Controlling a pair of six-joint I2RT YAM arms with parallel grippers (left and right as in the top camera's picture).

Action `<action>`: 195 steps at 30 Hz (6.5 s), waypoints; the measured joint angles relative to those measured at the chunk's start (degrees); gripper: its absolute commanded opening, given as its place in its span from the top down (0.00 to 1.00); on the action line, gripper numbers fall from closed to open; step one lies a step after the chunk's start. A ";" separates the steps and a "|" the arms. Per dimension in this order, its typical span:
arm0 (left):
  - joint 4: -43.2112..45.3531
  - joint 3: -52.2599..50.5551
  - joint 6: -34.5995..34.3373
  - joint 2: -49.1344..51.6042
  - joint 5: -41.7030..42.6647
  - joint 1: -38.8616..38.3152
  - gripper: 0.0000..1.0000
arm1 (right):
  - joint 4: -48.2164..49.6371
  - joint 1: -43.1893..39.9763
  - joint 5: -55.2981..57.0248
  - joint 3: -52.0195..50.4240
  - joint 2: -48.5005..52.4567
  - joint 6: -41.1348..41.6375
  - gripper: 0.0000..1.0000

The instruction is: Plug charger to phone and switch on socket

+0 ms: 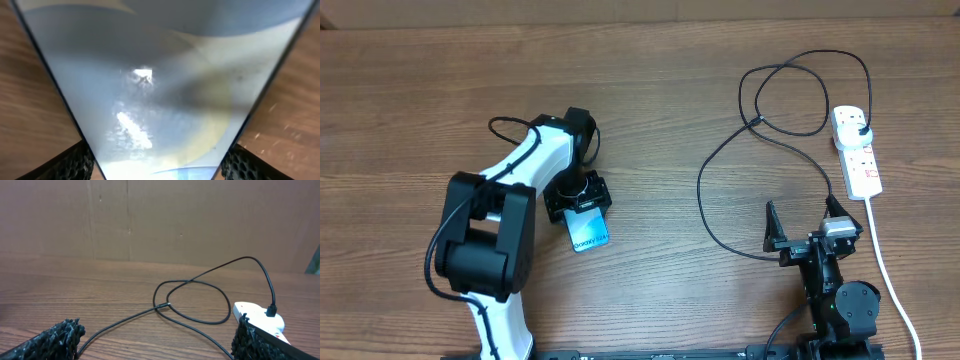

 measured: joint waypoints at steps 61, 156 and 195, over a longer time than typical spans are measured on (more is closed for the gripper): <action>-22.80 13.97 30.58 4.50 38.45 0.00 0.40 | 0.00 0.00 0.00 0.00 0.00 0.00 0.00; -34.16 14.05 47.19 4.52 72.43 7.52 0.44 | -0.07 0.00 -0.96 0.00 0.00 10.12 0.00; -33.77 14.08 45.94 4.52 76.74 7.52 0.43 | 3.39 0.09 -37.97 8.09 9.57 68.91 0.01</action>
